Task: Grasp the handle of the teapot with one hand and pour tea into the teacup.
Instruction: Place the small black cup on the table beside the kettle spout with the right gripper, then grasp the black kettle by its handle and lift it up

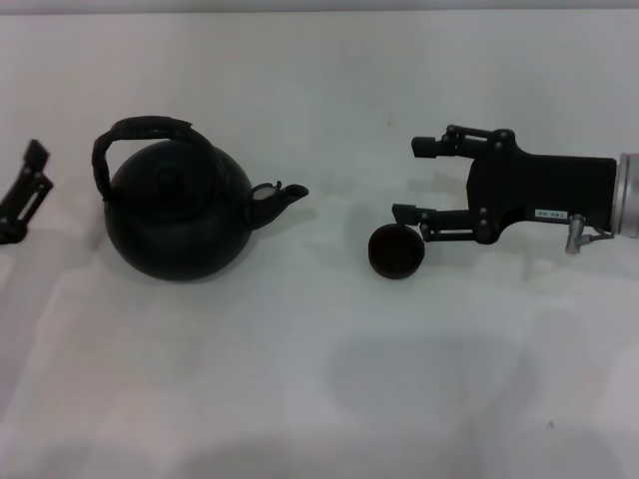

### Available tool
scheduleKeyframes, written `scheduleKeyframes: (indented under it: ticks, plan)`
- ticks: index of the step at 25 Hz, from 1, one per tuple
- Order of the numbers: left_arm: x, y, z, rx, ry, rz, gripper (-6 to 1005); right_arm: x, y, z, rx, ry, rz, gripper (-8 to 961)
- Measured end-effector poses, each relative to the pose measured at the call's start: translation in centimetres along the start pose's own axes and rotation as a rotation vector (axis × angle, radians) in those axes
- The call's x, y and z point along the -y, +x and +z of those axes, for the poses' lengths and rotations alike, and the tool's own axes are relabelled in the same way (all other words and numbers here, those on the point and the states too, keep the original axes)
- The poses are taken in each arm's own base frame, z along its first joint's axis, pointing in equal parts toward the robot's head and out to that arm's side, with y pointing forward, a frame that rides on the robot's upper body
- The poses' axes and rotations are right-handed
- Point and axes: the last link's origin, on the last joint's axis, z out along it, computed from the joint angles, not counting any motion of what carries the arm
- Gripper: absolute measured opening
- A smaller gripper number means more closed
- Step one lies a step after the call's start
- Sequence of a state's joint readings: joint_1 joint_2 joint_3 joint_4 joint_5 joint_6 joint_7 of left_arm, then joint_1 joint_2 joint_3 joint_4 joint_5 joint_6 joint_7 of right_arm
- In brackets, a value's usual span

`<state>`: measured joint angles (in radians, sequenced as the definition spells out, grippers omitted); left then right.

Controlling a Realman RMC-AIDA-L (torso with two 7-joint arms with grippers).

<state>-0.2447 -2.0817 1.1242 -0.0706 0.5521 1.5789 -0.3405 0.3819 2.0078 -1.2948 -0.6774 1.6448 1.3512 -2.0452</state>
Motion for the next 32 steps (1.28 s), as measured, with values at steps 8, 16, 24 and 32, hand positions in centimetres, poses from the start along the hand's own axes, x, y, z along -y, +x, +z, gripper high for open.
scheduleKeyframes:
  ticks: [8, 16, 24, 32]
  plan:
    - [-1.5, -0.2, 0.5, 0.016, -0.107, 0.034, 862, 0.3, 0.2, -0.4, 0.005, 0.028, 0.011, 852]
    - [-2.3, -0.7, 0.6, 0.047, -0.155, 0.033, 862, 0.4, 0.2, -0.4, 0.006, 0.033, 0.015, 851]
    - [-2.0, -1.6, 1.4, 0.12, -0.132, -0.05, 861, 0.3, 0.5, -0.5, 0.004, 0.035, 0.026, 851]
    - [-2.0, -1.7, 1.5, 0.126, -0.135, -0.047, 805, 0.2, 1.1, -0.5, 0.008, 0.046, 0.043, 850]
